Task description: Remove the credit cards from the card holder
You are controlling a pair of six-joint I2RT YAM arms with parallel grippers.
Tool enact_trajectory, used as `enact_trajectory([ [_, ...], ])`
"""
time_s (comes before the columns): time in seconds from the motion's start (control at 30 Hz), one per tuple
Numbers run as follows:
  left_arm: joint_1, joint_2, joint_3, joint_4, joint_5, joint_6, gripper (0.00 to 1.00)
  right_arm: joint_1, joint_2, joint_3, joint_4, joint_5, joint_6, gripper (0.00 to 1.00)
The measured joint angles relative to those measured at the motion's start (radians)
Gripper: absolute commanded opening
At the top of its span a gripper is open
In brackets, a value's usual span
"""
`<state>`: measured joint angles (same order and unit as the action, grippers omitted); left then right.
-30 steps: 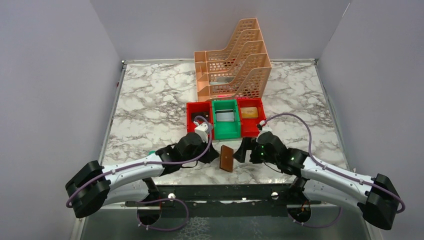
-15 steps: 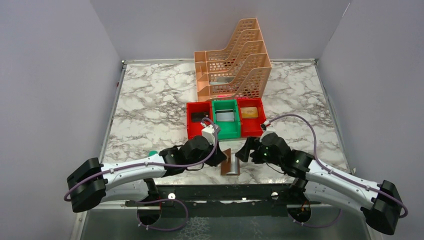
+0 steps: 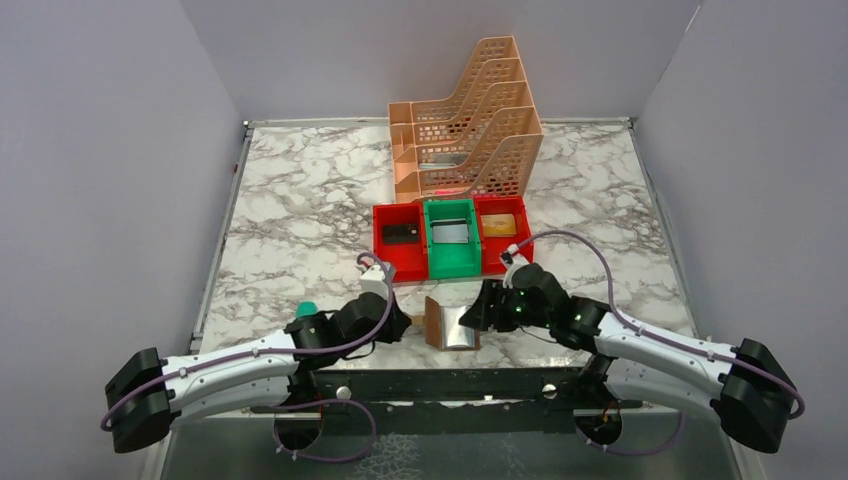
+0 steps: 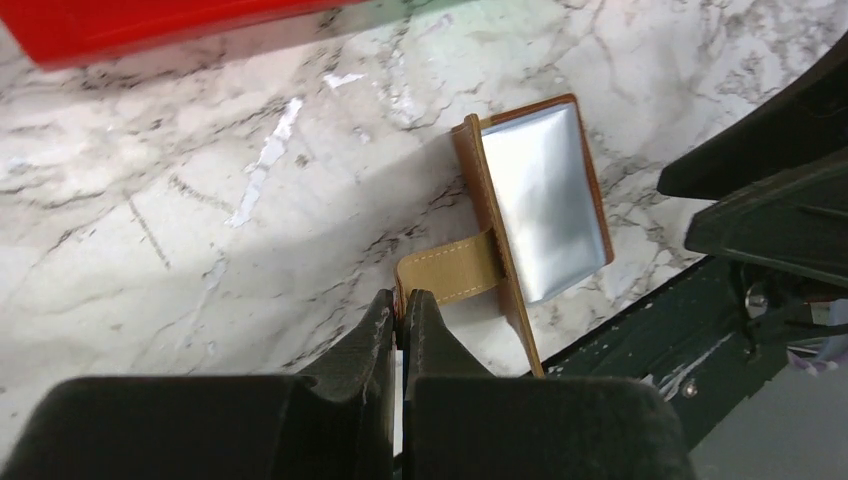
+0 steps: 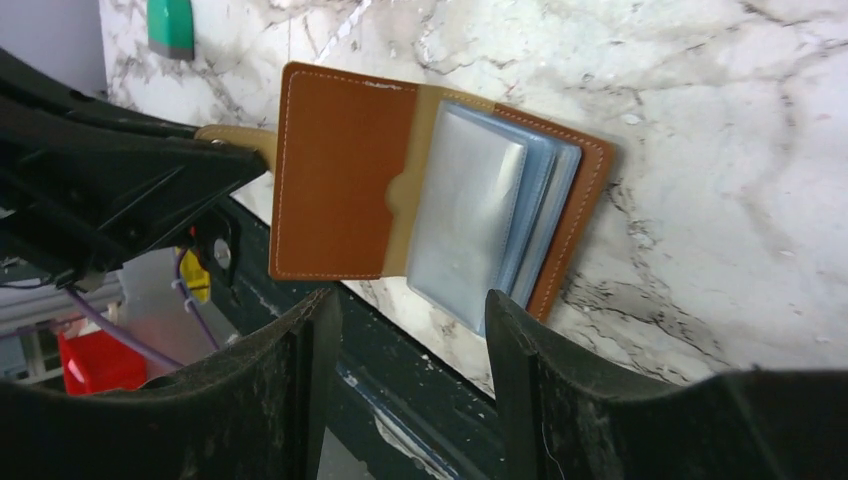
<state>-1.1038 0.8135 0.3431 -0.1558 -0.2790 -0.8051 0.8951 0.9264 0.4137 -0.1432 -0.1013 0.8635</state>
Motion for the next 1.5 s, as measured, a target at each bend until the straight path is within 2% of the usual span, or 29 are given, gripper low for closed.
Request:
enact_trajectory([
  [0.57, 0.0, -0.04, -0.075, -0.055, -0.026, -0.037, 0.0, 0.0, 0.235, -0.005, 0.119, -0.117, 0.011, 0.56],
  [0.93, 0.0, -0.039, -0.083, -0.061, -0.037, -0.036, 0.0, 0.0, 0.254, 0.061, 0.093, -0.092, -0.015, 0.61],
  [1.13, 0.0, -0.039, -0.083, -0.065, -0.044, -0.036, 0.0, 0.0, 0.367, 0.138, 0.09, -0.059, -0.058, 0.61],
  [1.3, 0.0, -0.032, -0.083, -0.068, -0.045, -0.035, 0.0, 0.0, 0.456, 0.19, 0.102, -0.066, -0.085, 0.56],
  [1.5, 0.0, -0.032, -0.083, -0.069, -0.047, -0.035, 0.0, 0.0, 0.459, 0.181, 0.147, -0.14, -0.1, 0.56],
])
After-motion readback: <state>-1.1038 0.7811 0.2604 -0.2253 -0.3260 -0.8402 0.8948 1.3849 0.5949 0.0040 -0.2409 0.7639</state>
